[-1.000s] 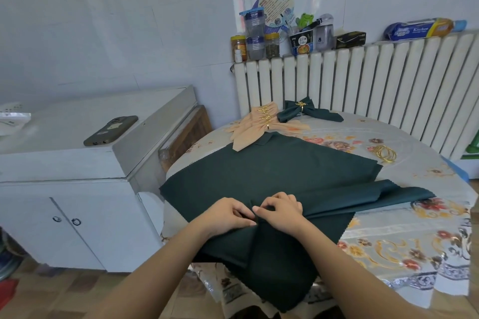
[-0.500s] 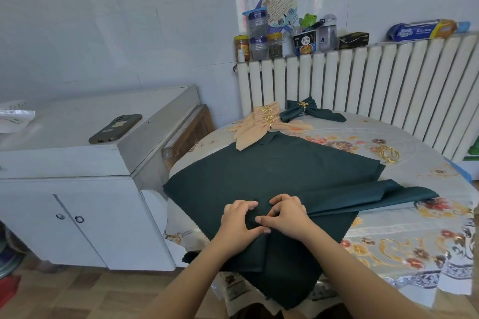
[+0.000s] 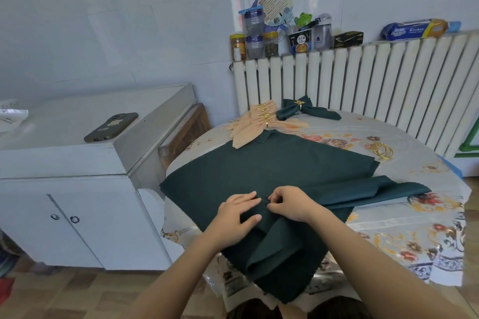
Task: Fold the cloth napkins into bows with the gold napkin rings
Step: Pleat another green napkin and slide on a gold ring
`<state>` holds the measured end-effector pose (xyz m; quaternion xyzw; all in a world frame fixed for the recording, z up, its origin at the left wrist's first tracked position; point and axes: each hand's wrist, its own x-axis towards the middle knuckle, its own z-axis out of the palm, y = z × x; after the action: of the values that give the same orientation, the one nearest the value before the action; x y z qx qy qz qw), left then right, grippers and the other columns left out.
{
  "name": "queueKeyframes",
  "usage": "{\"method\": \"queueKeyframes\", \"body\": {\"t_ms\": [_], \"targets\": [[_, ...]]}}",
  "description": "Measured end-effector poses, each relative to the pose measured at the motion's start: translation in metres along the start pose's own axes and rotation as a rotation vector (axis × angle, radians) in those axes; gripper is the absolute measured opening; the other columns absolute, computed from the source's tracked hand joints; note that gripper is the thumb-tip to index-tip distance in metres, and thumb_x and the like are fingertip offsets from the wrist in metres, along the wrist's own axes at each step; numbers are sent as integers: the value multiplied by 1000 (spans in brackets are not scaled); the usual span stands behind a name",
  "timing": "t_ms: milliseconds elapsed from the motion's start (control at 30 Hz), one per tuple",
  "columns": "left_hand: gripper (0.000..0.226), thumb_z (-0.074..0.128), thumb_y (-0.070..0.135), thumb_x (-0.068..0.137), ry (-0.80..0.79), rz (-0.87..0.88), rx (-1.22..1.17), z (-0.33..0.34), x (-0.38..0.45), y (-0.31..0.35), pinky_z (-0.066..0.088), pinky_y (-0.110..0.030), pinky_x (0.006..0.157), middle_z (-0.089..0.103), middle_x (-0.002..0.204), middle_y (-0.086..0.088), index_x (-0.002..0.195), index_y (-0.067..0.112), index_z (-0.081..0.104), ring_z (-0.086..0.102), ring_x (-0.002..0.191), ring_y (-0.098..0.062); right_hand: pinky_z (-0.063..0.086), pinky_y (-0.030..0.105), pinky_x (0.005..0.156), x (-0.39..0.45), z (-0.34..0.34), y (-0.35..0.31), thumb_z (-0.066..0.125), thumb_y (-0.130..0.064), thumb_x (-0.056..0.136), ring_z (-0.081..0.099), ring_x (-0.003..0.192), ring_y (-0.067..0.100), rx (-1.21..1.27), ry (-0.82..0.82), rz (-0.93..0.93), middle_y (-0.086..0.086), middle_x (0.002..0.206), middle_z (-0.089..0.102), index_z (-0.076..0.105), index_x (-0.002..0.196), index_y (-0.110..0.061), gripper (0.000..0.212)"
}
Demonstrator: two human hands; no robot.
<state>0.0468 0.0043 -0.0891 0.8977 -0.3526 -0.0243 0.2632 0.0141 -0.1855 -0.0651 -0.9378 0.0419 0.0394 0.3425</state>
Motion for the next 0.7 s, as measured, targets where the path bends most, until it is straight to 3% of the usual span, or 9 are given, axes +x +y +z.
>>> {"method": "queueKeyframes", "body": {"t_ms": [133,300,433,500,634,700], "targets": [[51,30,39,101,-71,6,149,18,2,9,10,-31,118,8,157,13,149,28,18,-1,143,1,48,30,89,0,-8,5,65,-29,84,61,99,15,-130,14,-51,-1,109,66,63,81,-15,15],[50,23,40,102,-129,-10,257,18,2,8,7,-27,117,3,157,14,150,30,12,-4,143,-1,48,33,85,-10,-12,0,60,-48,85,57,98,22,-463,3,-89,5,98,62,64,80,-10,39],[50,24,42,102,-114,-19,242,21,4,6,7,-26,117,4,157,13,150,32,14,-2,143,0,42,30,76,-22,-17,9,55,-58,84,50,92,22,-605,23,-44,-2,72,56,55,66,-16,45],[50,25,43,101,-99,-30,216,21,3,6,8,-27,117,6,157,13,149,33,16,0,143,0,42,29,74,-23,-20,16,56,-52,86,50,89,19,-543,25,-41,-1,79,62,60,75,-16,38],[43,30,38,101,87,-18,263,19,9,7,12,-20,109,28,152,14,142,29,39,18,140,1,40,28,72,-20,-18,28,56,-47,88,43,84,15,-485,103,-73,-4,81,59,44,68,-25,32],[42,33,38,101,153,15,317,20,14,10,9,-18,110,36,149,11,138,26,46,23,139,0,37,28,71,-19,-15,34,56,-46,88,46,87,16,-480,154,-115,-4,87,62,45,74,-24,29]]}}
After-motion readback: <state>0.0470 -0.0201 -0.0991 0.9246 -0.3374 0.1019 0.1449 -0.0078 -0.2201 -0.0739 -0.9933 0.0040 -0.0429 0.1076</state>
